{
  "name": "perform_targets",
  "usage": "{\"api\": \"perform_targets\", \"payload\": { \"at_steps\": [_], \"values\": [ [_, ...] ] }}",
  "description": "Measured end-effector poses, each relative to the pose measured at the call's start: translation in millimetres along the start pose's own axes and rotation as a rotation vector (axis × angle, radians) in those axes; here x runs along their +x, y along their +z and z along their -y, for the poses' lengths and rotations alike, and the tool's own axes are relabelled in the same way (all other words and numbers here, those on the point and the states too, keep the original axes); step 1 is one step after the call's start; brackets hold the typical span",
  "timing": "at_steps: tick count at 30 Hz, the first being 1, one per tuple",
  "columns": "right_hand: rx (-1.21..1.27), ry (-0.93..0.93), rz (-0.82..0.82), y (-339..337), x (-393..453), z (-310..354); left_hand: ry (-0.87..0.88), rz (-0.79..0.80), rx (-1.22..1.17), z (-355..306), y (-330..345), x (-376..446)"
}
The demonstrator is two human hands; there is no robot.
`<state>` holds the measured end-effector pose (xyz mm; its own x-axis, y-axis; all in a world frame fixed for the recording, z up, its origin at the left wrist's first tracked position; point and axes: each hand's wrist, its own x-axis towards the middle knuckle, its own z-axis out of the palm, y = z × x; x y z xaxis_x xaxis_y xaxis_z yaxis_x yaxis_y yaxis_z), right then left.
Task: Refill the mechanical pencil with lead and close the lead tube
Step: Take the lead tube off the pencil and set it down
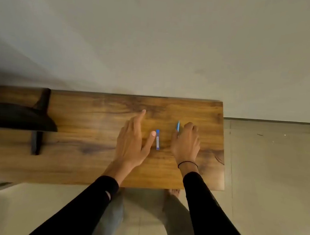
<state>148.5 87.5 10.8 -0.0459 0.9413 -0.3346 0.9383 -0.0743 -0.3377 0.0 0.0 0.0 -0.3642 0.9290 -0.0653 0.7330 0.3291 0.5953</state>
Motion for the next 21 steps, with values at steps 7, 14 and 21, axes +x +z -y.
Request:
{"api": "perform_targets", "payload": {
  "at_steps": [7, 14, 21],
  "values": [
    [0.089, 0.040, -0.006, 35, 18, -24, 0.013, -0.024, -0.190, 11, 55, -17],
    [0.649, 0.030, -0.096, 49, 5, -40, 0.119, 0.008, -0.326, 27, 75, -28],
    [0.938, 0.005, -0.126, 69, 2, -36, 0.269, -0.023, -0.362, 38, 85, -8]
  ]
}}
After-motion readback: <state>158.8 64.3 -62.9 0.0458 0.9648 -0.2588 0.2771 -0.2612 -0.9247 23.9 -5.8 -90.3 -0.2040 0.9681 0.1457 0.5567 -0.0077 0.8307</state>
